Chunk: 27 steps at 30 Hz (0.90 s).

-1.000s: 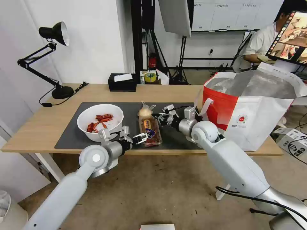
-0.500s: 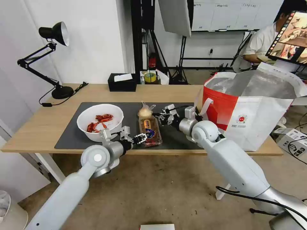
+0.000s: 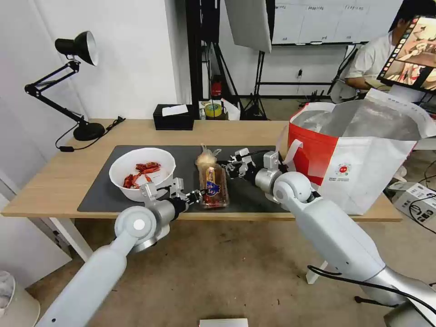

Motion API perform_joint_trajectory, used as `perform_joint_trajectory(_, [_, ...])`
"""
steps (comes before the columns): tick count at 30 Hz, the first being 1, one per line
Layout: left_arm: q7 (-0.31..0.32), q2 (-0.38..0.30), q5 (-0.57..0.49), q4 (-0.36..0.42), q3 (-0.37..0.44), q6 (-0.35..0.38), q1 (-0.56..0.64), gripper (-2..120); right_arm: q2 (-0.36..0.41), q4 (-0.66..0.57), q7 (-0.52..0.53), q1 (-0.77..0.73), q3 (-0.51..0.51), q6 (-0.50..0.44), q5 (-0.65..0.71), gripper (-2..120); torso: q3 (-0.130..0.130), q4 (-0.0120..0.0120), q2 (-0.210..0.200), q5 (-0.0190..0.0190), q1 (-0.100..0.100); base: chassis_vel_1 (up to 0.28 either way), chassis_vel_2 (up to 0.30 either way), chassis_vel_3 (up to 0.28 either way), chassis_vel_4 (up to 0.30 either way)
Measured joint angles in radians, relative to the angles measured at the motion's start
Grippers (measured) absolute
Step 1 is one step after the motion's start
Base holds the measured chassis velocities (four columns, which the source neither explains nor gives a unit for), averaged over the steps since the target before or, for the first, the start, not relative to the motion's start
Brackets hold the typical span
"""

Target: Pick up the trash from the table and place it into the takeout bag.

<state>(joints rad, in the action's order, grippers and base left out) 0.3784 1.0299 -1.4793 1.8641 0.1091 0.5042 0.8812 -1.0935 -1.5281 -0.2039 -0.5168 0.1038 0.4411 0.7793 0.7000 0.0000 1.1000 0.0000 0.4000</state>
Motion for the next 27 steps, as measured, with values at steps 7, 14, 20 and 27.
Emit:
perform_joint_trajectory(7, [0.005, -0.002, 0.001, 0.017, 0.009, -0.012, 0.009, 0, 0.010, -0.025, 0.012, -0.027, -0.027, -0.037, 0.019, 0, 0.000, 0.0000, 0.000, 0.0000, 0.000, 0.000, 0.000, 0.000, 0.000])
perform_joint_trajectory(14, [0.008, -0.011, -0.009, 0.048, 0.032, -0.020, 0.020, 0, 0.039, -0.095, 0.038, -0.106, -0.087, -0.082, 0.033, 0, 0.000, 0.0000, 0.000, 0.0000, 0.000, 0.000, 0.000, 0.000, 0.000])
perform_joint_trajectory(20, [0.014, -0.039, -0.029, 0.084, 0.065, -0.028, 0.033, 0, 0.064, -0.200, 0.091, -0.238, -0.166, -0.128, 0.044, 0, 0.000, -0.0001, 0.000, 0.0001, 0.000, 0.000, 0.000, 0.000, 0.000])
perform_joint_trajectory(27, [0.028, -0.076, -0.074, 0.125, 0.109, -0.036, 0.036, 0, 0.081, -0.322, 0.113, -0.371, -0.254, -0.133, 0.044, 0, 0.000, 0.0000, 0.000, 0.0000, 0.000, 0.000, 0.000, 0.000, 0.000])
